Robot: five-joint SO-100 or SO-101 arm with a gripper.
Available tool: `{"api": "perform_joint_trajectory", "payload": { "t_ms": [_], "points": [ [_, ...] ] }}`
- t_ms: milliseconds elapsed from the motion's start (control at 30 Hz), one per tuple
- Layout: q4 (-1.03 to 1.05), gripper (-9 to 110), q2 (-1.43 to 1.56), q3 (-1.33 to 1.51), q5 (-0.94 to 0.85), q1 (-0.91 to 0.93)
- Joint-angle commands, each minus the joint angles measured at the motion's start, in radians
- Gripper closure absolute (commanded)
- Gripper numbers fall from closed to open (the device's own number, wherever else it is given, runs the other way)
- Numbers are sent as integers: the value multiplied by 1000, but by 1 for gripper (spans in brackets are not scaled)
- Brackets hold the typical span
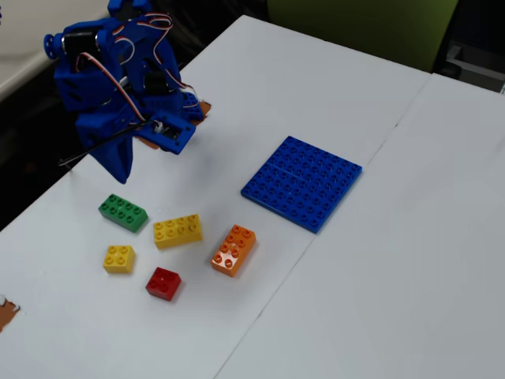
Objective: Pick up the 2x2 yellow block and go up the 8x8 blue block.
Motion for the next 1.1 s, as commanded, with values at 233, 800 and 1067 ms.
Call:
{"api": "perform_joint_trajectory", "payload": {
  "t_ms": [233, 800, 1067],
  "points": [
    [-212, 101, -167, -77, -295, 44],
    [-295, 84, -359, -77, -442, 92],
    [-330, 83, -402, -77, -446, 123]
  ]
}}
